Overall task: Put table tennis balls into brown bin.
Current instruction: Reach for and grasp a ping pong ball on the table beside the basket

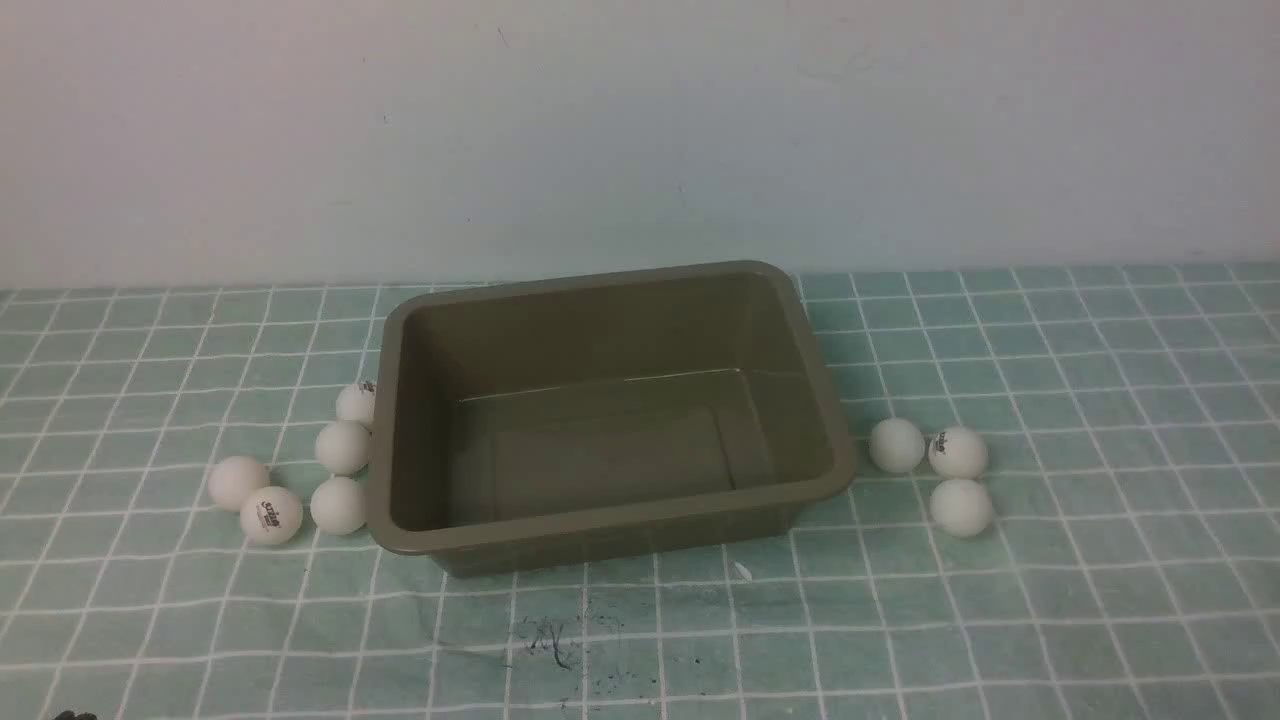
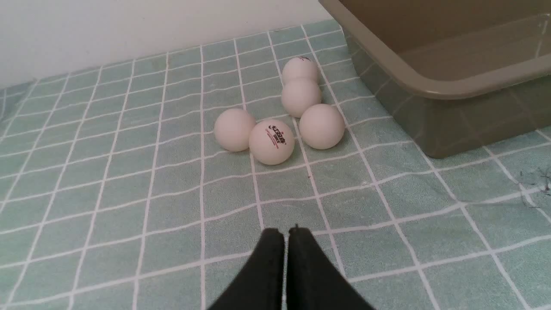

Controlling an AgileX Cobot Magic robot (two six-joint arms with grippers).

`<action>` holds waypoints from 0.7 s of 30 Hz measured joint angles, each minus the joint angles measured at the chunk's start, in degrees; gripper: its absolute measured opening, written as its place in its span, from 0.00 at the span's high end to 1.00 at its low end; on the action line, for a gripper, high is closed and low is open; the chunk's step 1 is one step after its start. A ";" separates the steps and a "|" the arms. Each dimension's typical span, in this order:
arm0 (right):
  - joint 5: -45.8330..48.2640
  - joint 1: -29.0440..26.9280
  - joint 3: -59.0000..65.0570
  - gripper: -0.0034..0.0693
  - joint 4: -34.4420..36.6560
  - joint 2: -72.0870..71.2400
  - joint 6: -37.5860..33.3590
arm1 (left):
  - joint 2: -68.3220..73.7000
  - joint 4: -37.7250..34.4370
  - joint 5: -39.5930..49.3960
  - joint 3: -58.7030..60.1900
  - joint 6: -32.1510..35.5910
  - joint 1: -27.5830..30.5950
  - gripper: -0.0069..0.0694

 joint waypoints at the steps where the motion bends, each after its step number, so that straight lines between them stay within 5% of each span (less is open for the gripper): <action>1: 0.00 0.00 0.00 0.97 0.00 0.00 0.00 | 0.00 0.00 0.00 0.00 0.00 0.00 0.92; 21: 0.00 0.00 0.00 0.97 0.00 0.00 0.00 | 0.00 0.82 0.00 0.00 0.48 0.00 0.92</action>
